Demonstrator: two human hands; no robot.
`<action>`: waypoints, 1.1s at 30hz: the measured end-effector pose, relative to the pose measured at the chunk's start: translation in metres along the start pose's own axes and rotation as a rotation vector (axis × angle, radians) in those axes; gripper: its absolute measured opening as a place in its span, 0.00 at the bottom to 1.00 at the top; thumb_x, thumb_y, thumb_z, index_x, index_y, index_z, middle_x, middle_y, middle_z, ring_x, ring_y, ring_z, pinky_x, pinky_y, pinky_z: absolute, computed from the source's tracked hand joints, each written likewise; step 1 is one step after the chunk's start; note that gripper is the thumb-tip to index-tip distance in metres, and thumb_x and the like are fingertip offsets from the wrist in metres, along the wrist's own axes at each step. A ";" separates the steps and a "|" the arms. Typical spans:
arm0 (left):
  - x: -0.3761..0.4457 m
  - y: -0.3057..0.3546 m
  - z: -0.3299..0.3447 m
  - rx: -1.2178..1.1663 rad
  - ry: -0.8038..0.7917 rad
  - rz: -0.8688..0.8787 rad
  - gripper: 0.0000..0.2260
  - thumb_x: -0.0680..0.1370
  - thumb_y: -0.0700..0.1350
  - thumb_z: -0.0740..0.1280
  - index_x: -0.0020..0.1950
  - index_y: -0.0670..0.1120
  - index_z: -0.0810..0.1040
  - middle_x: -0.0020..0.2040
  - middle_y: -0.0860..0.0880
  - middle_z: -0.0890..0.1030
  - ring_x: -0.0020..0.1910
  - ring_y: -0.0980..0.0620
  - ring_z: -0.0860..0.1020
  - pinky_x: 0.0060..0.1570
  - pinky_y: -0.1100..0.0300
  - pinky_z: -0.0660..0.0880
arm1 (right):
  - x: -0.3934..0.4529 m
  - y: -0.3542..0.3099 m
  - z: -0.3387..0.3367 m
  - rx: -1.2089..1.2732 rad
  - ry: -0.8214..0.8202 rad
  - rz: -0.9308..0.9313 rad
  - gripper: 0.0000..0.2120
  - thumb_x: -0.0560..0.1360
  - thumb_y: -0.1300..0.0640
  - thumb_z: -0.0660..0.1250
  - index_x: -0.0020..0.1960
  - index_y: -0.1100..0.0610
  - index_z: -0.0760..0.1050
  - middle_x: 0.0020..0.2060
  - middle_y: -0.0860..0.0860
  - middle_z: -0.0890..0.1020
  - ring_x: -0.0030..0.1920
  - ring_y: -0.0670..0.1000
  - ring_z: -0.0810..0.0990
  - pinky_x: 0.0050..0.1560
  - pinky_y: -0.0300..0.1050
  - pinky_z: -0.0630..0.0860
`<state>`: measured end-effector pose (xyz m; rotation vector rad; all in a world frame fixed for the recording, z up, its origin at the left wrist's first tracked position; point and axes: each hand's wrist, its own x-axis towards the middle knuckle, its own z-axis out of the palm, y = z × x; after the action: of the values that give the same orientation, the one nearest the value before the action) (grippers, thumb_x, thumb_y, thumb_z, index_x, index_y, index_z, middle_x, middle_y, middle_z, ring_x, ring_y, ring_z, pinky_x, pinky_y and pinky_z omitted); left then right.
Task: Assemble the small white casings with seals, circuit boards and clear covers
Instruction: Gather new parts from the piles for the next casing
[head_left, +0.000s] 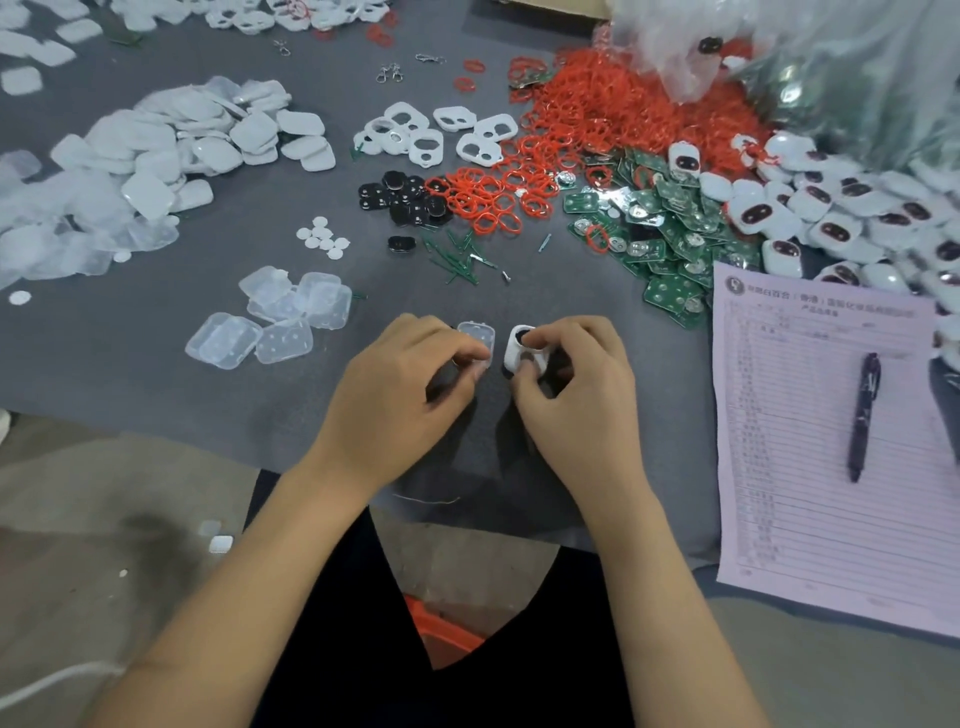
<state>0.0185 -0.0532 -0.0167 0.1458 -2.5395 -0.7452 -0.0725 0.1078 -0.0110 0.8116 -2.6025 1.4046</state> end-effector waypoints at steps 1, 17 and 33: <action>-0.001 -0.001 0.003 0.029 0.020 0.007 0.05 0.79 0.43 0.74 0.54 0.47 0.84 0.50 0.52 0.81 0.49 0.49 0.76 0.50 0.52 0.76 | -0.001 0.001 -0.001 0.009 -0.005 -0.005 0.08 0.74 0.64 0.71 0.52 0.57 0.82 0.51 0.50 0.77 0.54 0.55 0.78 0.53 0.52 0.77; -0.004 -0.010 0.010 0.073 0.107 -0.031 0.08 0.77 0.47 0.74 0.56 0.50 0.83 0.53 0.53 0.78 0.52 0.51 0.74 0.53 0.58 0.73 | 0.001 0.005 -0.001 0.043 -0.011 -0.037 0.09 0.76 0.62 0.71 0.54 0.52 0.82 0.51 0.47 0.79 0.53 0.49 0.79 0.53 0.41 0.76; 0.023 -0.040 -0.058 -0.126 0.217 -0.217 0.03 0.80 0.42 0.72 0.52 0.48 0.84 0.47 0.54 0.83 0.50 0.52 0.77 0.54 0.55 0.75 | 0.060 -0.058 0.056 0.000 -0.089 -0.160 0.05 0.79 0.56 0.68 0.52 0.52 0.82 0.45 0.43 0.83 0.48 0.49 0.81 0.52 0.34 0.72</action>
<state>0.0250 -0.1207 0.0143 0.4413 -2.2863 -0.9170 -0.0859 0.0129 0.0184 1.0800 -2.5336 1.3543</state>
